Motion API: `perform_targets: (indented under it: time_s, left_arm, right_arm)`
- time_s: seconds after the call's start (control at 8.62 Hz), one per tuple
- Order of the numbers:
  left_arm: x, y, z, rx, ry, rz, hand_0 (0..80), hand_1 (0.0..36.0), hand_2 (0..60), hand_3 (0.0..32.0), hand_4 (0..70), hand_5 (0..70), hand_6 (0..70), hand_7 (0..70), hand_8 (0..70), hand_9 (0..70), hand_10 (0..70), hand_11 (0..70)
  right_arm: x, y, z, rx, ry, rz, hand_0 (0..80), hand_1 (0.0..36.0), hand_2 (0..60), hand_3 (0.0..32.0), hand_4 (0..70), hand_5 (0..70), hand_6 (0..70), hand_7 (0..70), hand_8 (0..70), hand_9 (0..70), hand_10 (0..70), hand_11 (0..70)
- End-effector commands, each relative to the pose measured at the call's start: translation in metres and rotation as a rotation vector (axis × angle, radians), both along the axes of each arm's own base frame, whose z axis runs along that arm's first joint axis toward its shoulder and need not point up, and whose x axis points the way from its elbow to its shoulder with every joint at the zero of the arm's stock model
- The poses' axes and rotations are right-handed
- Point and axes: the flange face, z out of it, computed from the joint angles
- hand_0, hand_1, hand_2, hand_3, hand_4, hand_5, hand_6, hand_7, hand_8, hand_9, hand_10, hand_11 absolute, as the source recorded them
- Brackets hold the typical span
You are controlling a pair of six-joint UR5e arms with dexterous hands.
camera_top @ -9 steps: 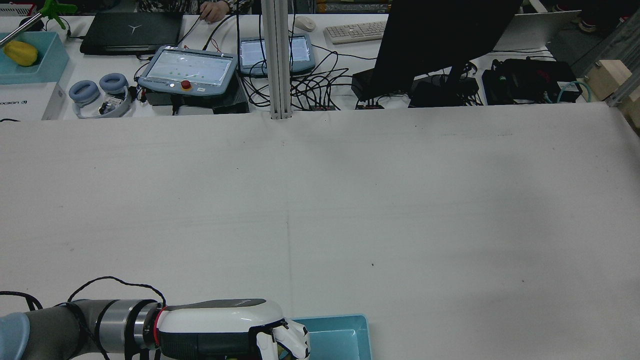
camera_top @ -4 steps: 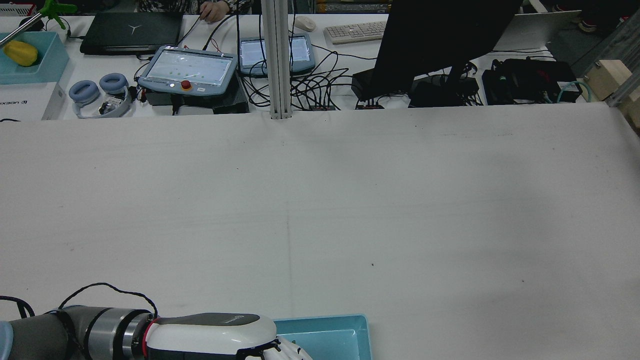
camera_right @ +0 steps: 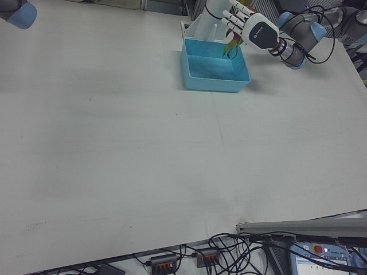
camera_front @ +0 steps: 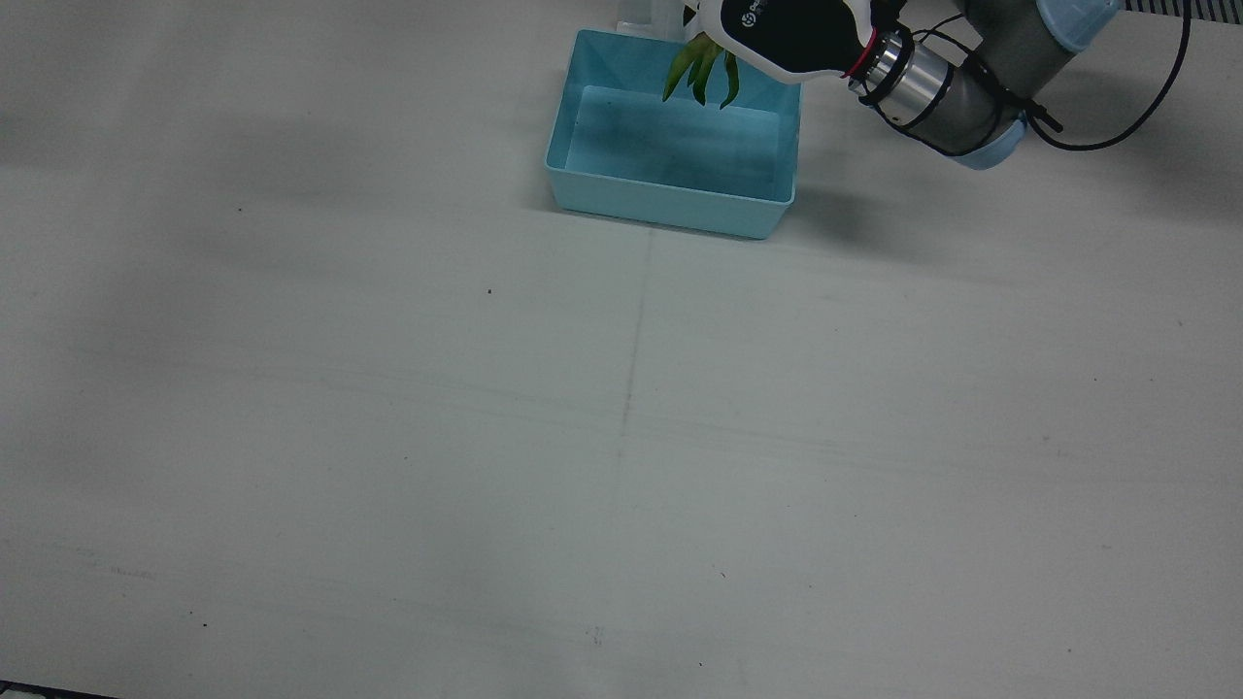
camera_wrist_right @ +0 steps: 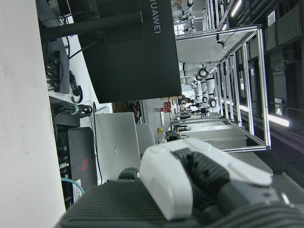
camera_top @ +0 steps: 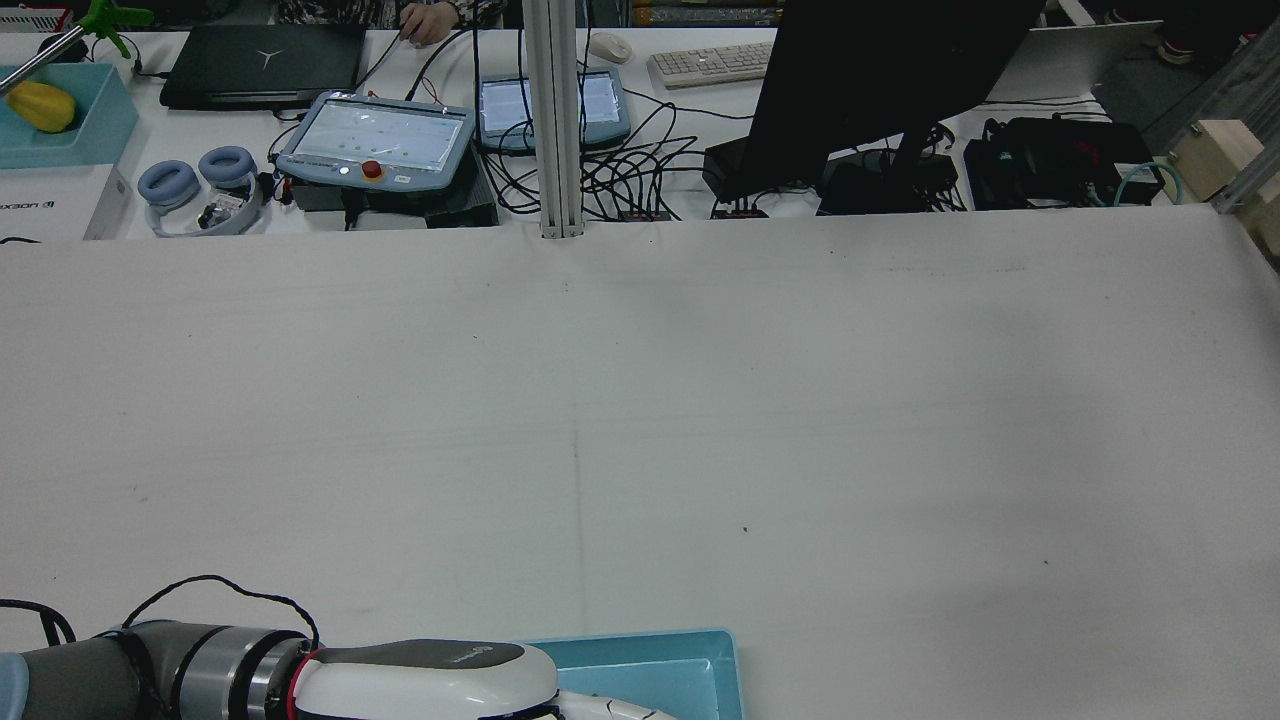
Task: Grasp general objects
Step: 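Lower the dragon fruit into the blue tray and open the left hand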
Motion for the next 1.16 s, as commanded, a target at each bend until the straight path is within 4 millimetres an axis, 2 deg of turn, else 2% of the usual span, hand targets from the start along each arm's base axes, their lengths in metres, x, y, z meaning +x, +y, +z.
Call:
perform_targets:
  time_s: [0.0, 0.12, 0.23, 0.35, 0.46, 0.58, 0.7, 0.81, 0.93, 1.04]
  left_arm:
    - [0.000, -0.001, 0.001, 0.001, 0.003, -0.003, 80.0, 36.0, 60.0, 0.0, 4.1, 70.0, 24.9, 68.7, 3.9, 12.3, 12.1, 23.7]
    - [0.001, -0.001, 0.002, 0.001, -0.001, -0.002, 80.0, 36.0, 60.0, 0.0, 5.7, 70.0, 24.6, 68.5, 3.9, 12.3, 11.5, 22.7]
    - [0.001, -0.001, 0.003, -0.001, -0.002, -0.003, 80.0, 36.0, 60.0, 0.0, 0.5, 70.0, 22.1, 68.3, 3.4, 12.2, 10.1, 20.8]
    - [0.001, -0.002, 0.003, -0.001, -0.002, -0.004, 80.0, 36.0, 60.0, 0.0, 0.0, 70.0, 21.9, 70.0, 3.3, 13.0, 11.0, 22.3]
    - [0.002, -0.001, 0.003, 0.000, 0.000, -0.003, 80.0, 36.0, 60.0, 0.0, 0.0, 70.0, 21.6, 68.7, 3.3, 12.3, 9.2, 19.6]
    - [0.002, -0.002, 0.004, 0.001, 0.000, -0.006, 80.0, 36.0, 60.0, 0.0, 0.1, 70.0, 20.7, 64.6, 3.1, 11.5, 3.6, 11.5]
    - [0.003, -0.002, 0.004, 0.002, 0.002, -0.005, 80.0, 36.0, 60.0, 0.0, 3.1, 70.0, 20.0, 62.5, 3.0, 11.1, 0.1, 5.6]
    - [0.001, -0.002, 0.008, 0.002, 0.002, -0.008, 80.0, 36.0, 60.0, 0.0, 2.4, 70.0, 17.1, 60.6, 2.4, 10.7, 0.0, 4.9]
    - [-0.005, -0.008, 0.027, -0.027, -0.032, -0.026, 80.0, 36.0, 60.0, 0.0, 0.1, 70.0, 15.2, 68.2, 2.0, 12.2, 2.6, 9.9]
    - [-0.021, -0.037, 0.054, -0.091, -0.091, -0.095, 80.0, 36.0, 60.0, 0.0, 1.2, 70.0, 18.5, 70.0, 2.7, 13.8, 4.5, 12.7]
  right_arm:
    - [0.000, 0.000, 0.000, 0.000, 0.000, 0.000, 0.0, 0.0, 0.0, 0.0, 0.0, 0.0, 0.0, 0.0, 0.0, 0.0, 0.0, 0.0]
    - [-0.001, 0.000, 0.000, 0.000, 0.000, -0.001, 0.0, 0.0, 0.0, 0.0, 0.0, 0.0, 0.0, 0.0, 0.0, 0.0, 0.0, 0.0]
    - [0.000, 0.000, 0.000, 0.000, 0.000, 0.000, 0.0, 0.0, 0.0, 0.0, 0.0, 0.0, 0.0, 0.0, 0.0, 0.0, 0.0, 0.0]
    - [0.000, 0.000, 0.000, 0.000, 0.000, 0.000, 0.0, 0.0, 0.0, 0.0, 0.0, 0.0, 0.0, 0.0, 0.0, 0.0, 0.0, 0.0]
    - [0.000, 0.000, 0.000, 0.000, 0.000, 0.000, 0.0, 0.0, 0.0, 0.0, 0.0, 0.0, 0.0, 0.0, 0.0, 0.0, 0.0, 0.0]
    - [0.000, 0.000, 0.000, 0.000, 0.000, 0.000, 0.0, 0.0, 0.0, 0.0, 0.0, 0.0, 0.0, 0.0, 0.0, 0.0, 0.0, 0.0]
    - [0.000, 0.000, 0.000, 0.000, 0.000, 0.000, 0.0, 0.0, 0.0, 0.0, 0.0, 0.0, 0.0, 0.0, 0.0, 0.0, 0.0, 0.0]
    - [0.000, 0.000, 0.000, 0.000, 0.000, 0.000, 0.0, 0.0, 0.0, 0.0, 0.0, 0.0, 0.0, 0.0, 0.0, 0.0, 0.0, 0.0]
    - [0.000, 0.000, 0.000, 0.000, 0.000, 0.000, 0.0, 0.0, 0.0, 0.0, 0.0, 0.0, 0.0, 0.0, 0.0, 0.0, 0.0, 0.0]
    - [-0.001, 0.000, 0.000, 0.000, 0.000, -0.001, 0.0, 0.0, 0.0, 0.0, 0.0, 0.0, 0.0, 0.0, 0.0, 0.0, 0.0, 0.0]
